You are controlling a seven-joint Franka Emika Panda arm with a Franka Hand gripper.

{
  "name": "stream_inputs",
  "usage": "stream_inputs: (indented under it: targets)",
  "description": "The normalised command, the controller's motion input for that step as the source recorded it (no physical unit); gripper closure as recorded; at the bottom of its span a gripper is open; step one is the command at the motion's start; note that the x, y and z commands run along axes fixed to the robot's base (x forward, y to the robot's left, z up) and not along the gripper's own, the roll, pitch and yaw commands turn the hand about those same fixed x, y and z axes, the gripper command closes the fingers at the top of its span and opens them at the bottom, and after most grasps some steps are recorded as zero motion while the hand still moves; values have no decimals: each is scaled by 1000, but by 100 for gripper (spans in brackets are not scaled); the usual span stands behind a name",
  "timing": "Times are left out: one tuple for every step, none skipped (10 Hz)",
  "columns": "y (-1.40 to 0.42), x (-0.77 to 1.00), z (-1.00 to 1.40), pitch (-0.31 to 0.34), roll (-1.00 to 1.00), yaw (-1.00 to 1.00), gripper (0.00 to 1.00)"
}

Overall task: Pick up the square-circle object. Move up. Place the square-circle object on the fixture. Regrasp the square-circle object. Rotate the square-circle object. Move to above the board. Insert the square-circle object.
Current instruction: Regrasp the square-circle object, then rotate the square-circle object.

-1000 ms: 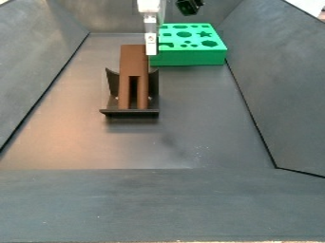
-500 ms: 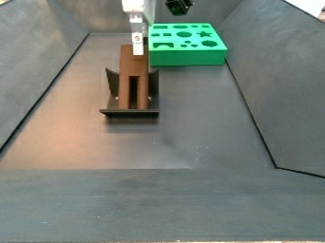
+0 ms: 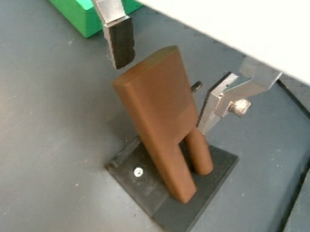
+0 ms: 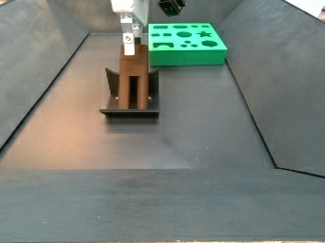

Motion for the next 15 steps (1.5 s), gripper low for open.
stream_inputs:
  targets:
    - [-17,154,4,215,-6,55,0]
    - [-20,90,1,216,-10,54,0]
    - [-13,85,0,203,-18,57,0]
    - [-13,84,1,200,-19,57,0]
    - [500,0,167,0,0,0,100]
    - [196,-1000,755,0,0,0,100]
    - [193,-1000,754,-5,-6,-3,100]
    - [172,-1000,740,-15,-33,-17,100]
    - [158,-1000,721,-11,-61,-27,100]
    - [153,-1000,709,-6,-75,-33,100]
    - [143,-1000,687,4,-97,-38,100]
    - [133,-1000,659,14,-118,-40,100]
    - [120,-1000,624,21,-125,-40,100]
    - [113,-1000,600,25,-123,-38,100]
    - [103,-1000,559,32,-115,-34,100]
